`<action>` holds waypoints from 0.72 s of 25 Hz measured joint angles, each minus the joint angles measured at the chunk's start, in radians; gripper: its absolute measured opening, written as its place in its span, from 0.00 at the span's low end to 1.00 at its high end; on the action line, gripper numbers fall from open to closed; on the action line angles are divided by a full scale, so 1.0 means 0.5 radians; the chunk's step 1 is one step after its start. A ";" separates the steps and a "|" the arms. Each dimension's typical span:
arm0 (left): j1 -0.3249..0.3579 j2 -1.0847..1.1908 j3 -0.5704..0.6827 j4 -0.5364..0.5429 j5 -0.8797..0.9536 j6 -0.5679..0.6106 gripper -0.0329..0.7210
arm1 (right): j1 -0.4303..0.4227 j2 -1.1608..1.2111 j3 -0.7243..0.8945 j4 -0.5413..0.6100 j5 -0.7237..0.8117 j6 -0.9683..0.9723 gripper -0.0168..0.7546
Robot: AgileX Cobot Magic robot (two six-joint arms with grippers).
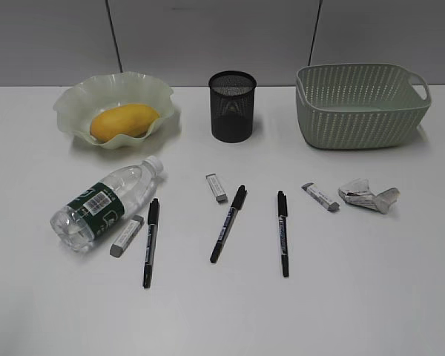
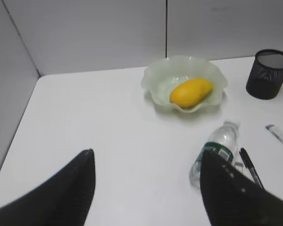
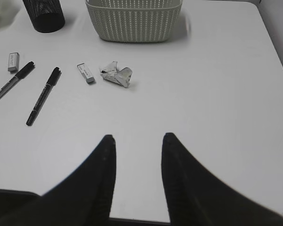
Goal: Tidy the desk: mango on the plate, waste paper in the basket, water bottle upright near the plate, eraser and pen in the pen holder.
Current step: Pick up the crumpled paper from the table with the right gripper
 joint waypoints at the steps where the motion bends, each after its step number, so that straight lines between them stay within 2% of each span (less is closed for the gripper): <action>1: 0.011 -0.120 0.047 0.015 0.063 -0.045 0.73 | 0.000 0.000 0.000 0.000 0.000 0.000 0.38; 7: 0.123 -0.545 0.385 0.036 0.229 -0.150 0.73 | 0.000 0.000 0.000 0.023 0.000 -0.002 0.38; 12: 0.264 -0.741 0.483 0.038 0.305 -0.150 0.73 | 0.000 0.012 -0.024 0.083 -0.051 -0.071 0.38; 15: 0.302 -0.765 0.486 0.034 0.322 -0.148 0.73 | 0.000 0.188 -0.055 0.159 -0.228 -0.205 0.40; 18: 0.304 -0.766 0.486 0.034 0.322 -0.148 0.73 | 0.000 0.530 -0.086 0.318 -0.467 -0.332 0.47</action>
